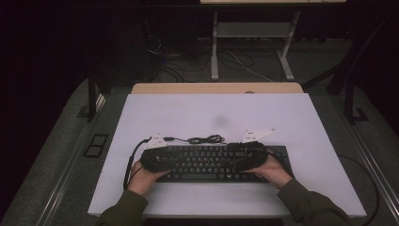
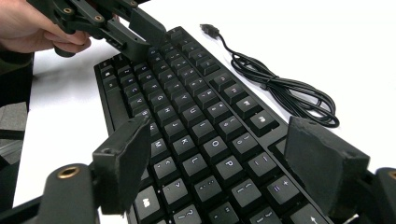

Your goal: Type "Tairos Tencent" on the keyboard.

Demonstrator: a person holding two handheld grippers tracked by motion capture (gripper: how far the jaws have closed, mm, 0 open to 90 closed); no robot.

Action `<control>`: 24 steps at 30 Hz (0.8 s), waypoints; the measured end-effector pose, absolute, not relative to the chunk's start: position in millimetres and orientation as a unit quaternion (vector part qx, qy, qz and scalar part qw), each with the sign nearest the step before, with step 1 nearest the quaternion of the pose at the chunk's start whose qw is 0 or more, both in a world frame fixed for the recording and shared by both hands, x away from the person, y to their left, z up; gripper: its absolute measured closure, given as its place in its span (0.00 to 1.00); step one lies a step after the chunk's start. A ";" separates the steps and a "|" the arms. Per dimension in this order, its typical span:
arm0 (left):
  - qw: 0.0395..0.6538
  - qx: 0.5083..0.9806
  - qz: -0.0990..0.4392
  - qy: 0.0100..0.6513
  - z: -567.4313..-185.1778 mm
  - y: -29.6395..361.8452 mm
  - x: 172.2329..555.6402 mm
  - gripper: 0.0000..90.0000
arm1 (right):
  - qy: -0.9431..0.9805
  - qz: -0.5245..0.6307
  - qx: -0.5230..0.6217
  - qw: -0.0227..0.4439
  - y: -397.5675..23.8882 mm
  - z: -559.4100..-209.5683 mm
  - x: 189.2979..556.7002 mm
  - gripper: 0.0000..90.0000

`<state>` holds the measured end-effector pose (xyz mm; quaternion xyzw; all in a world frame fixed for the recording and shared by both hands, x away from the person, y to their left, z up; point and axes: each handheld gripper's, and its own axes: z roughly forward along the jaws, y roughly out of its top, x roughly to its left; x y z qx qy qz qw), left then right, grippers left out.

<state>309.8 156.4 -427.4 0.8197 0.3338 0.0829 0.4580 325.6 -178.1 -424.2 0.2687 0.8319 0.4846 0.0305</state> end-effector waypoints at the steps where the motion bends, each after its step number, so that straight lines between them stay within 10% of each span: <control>1: 0.457 0.821 0.085 0.332 -427.6 156.3 309.5 0.64 | 0.831 0.485 0.269 0.031 -177.4 -424.0 325.6 0.27; 24: 0.458 0.813 0.099 0.346 -431.2 161.3 302.9 0.33 | 0.849 0.478 0.225 -0.002 -156.4 -426.3 326.8 0.81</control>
